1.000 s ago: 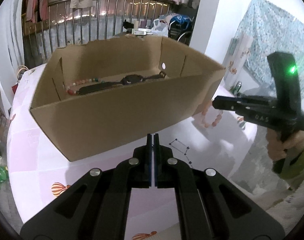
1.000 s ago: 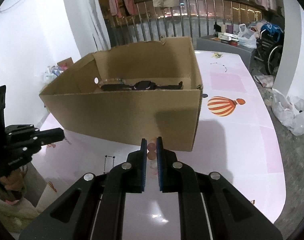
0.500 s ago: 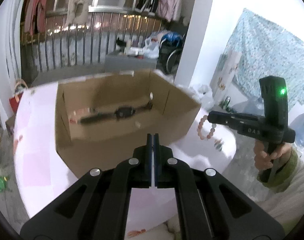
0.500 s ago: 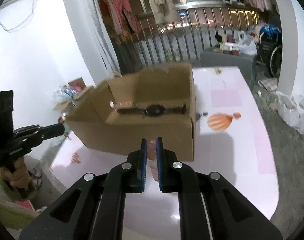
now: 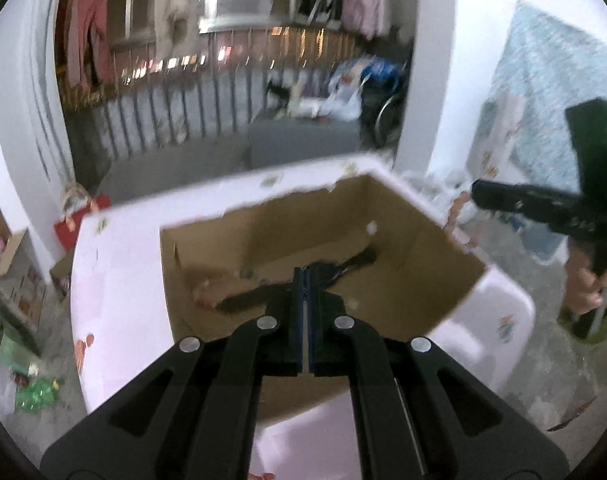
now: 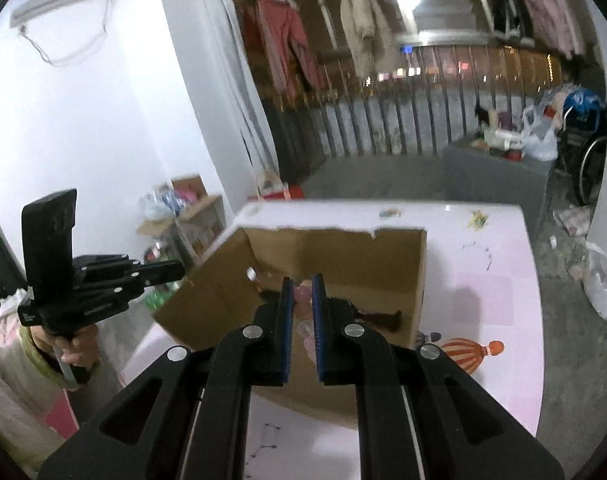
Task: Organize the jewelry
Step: 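Carry the pink bead bracelet over the box with the right tool, then open the right tool over the box to drop the bracelet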
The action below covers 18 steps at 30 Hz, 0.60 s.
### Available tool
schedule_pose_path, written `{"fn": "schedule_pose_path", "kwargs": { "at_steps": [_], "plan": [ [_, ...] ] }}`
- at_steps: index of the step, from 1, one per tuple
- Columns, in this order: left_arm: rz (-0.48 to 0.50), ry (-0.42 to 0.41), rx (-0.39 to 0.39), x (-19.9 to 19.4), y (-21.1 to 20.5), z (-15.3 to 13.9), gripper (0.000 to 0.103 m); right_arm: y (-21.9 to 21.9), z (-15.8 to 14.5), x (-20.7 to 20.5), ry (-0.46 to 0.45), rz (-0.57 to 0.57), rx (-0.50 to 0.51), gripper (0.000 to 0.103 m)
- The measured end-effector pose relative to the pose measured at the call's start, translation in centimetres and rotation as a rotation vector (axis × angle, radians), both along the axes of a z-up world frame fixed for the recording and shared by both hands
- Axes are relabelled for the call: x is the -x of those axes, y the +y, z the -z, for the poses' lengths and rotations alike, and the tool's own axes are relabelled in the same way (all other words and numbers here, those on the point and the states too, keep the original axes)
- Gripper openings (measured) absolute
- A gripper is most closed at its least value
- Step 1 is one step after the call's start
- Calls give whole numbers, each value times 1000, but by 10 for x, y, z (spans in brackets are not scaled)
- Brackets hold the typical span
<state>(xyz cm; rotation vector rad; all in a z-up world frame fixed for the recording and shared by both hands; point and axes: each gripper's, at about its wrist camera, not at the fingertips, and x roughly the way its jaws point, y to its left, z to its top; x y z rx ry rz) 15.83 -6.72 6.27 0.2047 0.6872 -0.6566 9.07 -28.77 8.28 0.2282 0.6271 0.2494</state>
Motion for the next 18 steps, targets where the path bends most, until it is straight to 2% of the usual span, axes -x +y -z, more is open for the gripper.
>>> {"fn": "schedule_pose_path", "kwargs": {
  "at_steps": [5,7,9,11,18],
  "plan": [
    [-42,90,-110,-37,-8,42,1,0,34,-46,137,8,86,10],
    [-41,88,-145,-41,-9,52,1,2,43,-57,175,14,128,10],
    [-56,83,-178,-44,-9,59,8,5,48,-62,203,16,173,11],
    [-66,90,-172,-43,-6,60,24,6,53,-65,222,20,193,11],
    [-94,75,-118,-34,4,51,34,-6,44,-51,191,53,125,17]
  ]
}}
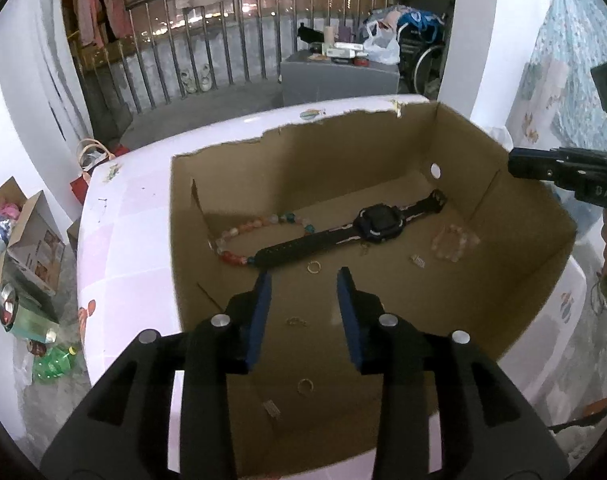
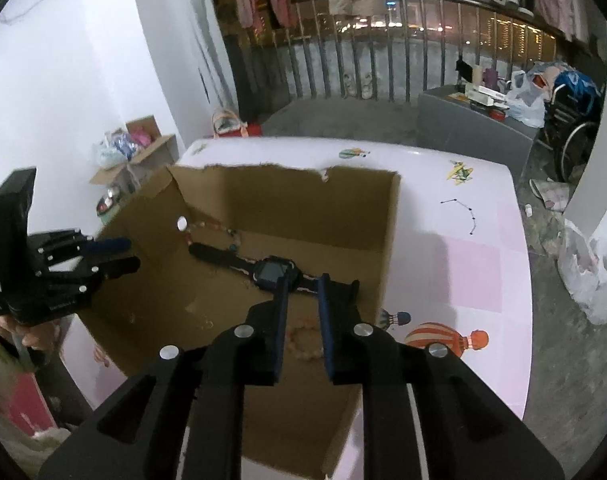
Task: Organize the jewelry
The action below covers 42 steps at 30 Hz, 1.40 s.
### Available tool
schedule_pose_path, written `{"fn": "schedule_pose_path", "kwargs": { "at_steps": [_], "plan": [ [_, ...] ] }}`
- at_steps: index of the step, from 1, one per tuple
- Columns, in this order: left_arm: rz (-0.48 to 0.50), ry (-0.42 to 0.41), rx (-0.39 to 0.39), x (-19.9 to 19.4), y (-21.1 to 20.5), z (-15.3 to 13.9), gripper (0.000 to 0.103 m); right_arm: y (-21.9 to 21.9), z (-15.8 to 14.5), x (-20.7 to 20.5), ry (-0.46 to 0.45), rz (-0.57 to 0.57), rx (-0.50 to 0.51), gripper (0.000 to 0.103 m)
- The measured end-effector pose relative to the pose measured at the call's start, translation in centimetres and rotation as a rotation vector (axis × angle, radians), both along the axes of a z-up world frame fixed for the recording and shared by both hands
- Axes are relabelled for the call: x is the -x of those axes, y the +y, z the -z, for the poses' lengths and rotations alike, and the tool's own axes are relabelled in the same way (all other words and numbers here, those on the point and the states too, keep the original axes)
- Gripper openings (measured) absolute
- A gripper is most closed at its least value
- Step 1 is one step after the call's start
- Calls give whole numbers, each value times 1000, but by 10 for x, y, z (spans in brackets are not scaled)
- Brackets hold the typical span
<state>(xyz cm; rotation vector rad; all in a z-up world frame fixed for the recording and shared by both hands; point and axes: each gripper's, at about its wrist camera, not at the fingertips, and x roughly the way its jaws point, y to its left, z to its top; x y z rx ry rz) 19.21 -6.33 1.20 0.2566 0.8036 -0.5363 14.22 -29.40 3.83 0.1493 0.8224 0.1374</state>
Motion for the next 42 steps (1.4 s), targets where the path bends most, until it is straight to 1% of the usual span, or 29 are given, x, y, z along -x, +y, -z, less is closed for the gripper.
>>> {"fn": "schedule_pose_path", "kwargs": {
  "at_steps": [4,7,8,12,14,18,22,23,24,25,27,29,31,33,37,42],
  "plan": [
    [-27,-28,39,8,10,-11,42,-14,-13,17,-43,55,-36,23],
    [-51,-50,70,15,21,-22,46,-25,-19,30,-60,100,-64,33],
    [-60,-58,84,19,26,-26,47,-27,-20,33,-62,111,-75,36],
    [-101,-68,131,28,43,-36,57,-32,-13,46,-42,151,-110,43],
    [-133,-47,162,29,54,-36,66,-34,-4,49,-17,170,-141,44],
    [-216,63,199,22,70,-19,73,-39,24,45,74,219,-231,45],
    [-236,163,216,17,71,4,73,-39,50,37,169,228,-309,45],
    [-241,201,221,15,71,10,73,-39,54,35,185,226,-318,45],
    [-239,238,239,13,70,16,73,-38,56,33,198,217,-326,45],
    [-233,258,259,13,69,19,73,-37,58,31,199,211,-339,45],
    [-229,302,303,12,66,26,73,-33,57,29,210,204,-326,47],
    [-225,327,333,11,65,31,74,-26,56,26,215,191,-290,49],
    [-245,319,320,13,60,31,74,-23,54,25,224,188,-264,49],
    [-253,305,298,15,55,30,74,-25,54,24,237,193,-272,49],
    [-259,300,299,16,53,27,74,-24,50,24,249,199,-261,49],
    [-267,291,297,19,57,24,74,-25,48,32,260,211,-295,49]
  ]
}}
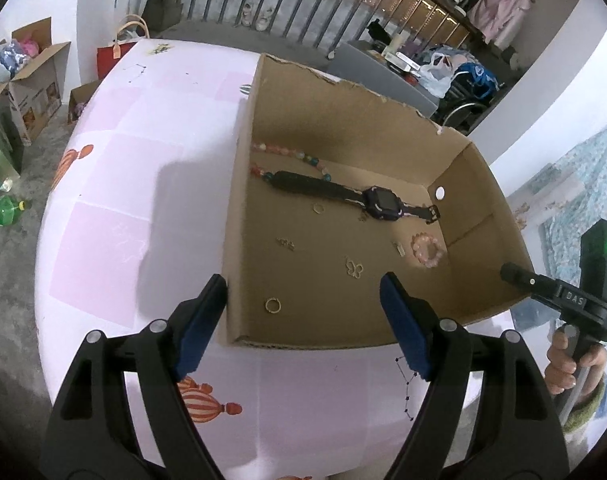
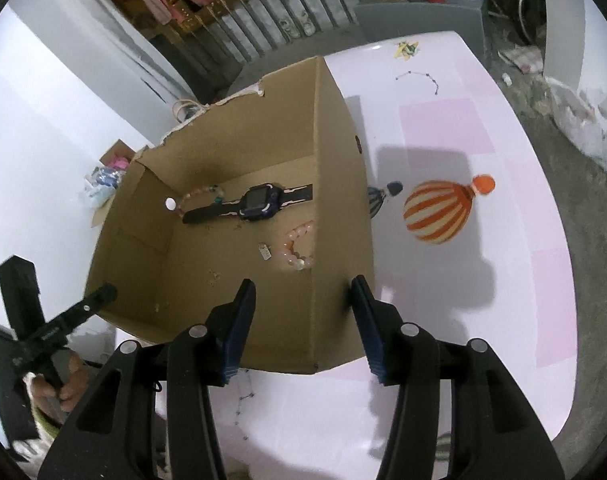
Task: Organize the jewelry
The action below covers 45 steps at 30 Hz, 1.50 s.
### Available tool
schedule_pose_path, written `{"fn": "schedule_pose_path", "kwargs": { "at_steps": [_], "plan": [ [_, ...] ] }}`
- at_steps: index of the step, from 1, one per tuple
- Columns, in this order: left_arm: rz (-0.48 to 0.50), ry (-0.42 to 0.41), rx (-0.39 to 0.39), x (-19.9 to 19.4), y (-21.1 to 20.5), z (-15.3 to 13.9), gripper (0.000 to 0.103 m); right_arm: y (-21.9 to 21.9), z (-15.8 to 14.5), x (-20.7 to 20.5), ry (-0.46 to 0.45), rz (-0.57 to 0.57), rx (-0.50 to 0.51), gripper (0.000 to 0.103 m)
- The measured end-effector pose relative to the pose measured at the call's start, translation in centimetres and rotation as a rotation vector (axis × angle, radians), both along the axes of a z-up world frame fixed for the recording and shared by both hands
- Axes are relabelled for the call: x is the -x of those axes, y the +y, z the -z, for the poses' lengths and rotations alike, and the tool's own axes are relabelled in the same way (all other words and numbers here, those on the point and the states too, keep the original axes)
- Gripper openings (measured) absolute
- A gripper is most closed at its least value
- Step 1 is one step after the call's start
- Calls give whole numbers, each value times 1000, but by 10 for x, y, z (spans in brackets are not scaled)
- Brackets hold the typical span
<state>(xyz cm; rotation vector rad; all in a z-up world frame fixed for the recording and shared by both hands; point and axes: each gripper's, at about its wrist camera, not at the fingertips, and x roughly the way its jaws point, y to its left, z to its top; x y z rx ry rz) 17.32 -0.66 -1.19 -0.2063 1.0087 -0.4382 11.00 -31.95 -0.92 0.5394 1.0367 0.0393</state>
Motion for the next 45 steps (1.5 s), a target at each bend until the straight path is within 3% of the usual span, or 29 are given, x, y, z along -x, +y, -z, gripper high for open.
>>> {"fn": "schedule_pose_path", "kwargs": {
  "at_steps": [12,25,35,41,45],
  "plan": [
    [7,-16,21,29,14,-4,74,9,-4,44,-2,16,-47,49],
    [18,-17,14,51,20,5,74,18,1,70,-9,24,-18,49],
    [6,-66,5,57,23,6,77,20,2,82,-66,42,-2,49],
    [-36,-143,-17,76,30,-3,79,27,-13,103,-125,82,92,61],
    [-106,-232,-94,101,33,-17,84,44,-35,123,-227,100,194,76]
  ]
}}
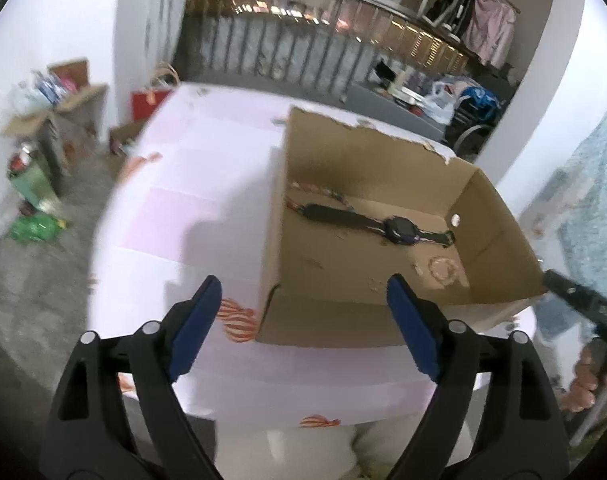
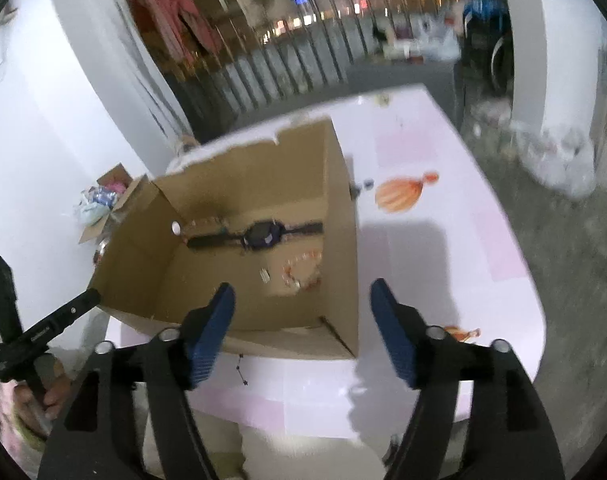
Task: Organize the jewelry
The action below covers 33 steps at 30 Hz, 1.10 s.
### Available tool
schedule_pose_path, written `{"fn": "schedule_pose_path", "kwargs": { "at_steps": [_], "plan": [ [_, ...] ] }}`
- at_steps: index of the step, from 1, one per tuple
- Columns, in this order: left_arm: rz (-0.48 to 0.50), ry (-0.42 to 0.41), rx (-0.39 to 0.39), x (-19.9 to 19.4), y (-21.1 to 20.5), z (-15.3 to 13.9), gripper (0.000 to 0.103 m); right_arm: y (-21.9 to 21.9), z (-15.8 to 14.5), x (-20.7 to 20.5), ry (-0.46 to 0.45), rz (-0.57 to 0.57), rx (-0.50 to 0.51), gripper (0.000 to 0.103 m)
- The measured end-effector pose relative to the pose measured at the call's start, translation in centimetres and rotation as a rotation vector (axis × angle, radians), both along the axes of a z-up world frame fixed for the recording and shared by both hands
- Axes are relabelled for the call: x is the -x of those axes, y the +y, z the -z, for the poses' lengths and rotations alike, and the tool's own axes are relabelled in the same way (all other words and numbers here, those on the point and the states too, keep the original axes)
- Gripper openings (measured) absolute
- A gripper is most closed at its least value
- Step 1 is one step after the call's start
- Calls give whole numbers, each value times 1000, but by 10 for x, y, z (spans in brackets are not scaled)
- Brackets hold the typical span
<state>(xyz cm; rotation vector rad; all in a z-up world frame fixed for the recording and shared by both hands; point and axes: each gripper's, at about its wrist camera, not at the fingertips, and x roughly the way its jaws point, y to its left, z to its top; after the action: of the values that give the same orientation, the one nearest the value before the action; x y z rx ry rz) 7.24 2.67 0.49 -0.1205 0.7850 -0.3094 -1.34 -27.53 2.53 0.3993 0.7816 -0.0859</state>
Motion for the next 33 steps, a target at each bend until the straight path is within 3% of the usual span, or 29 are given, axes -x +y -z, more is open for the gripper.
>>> {"fn": "schedule_pose_path", "kwargs": {
  "at_steps": [6,11,14,19,29,33],
  "plan": [
    [-72,-89,-56,40,-6,-16,91,32,-9,30,-92,53,11,90],
    [-86,-13,-12,62,-7,-5,94,60,-4,48,-80,75,25,96],
    [-75,24,-19,69,-9,1,94,78,-7,58,-89,60,86,97],
    [-114,-42,-67,75,-7,-10,94,97,-19,62,-104,24,210,97],
    [-109,-133,-190,74,-18,-25,94,104,-16,55,-41,-46,223,97],
    [-96,-134,-193,73,-21,-28,94,102,-19,55,-45,-12,250,97]
  ]
}}
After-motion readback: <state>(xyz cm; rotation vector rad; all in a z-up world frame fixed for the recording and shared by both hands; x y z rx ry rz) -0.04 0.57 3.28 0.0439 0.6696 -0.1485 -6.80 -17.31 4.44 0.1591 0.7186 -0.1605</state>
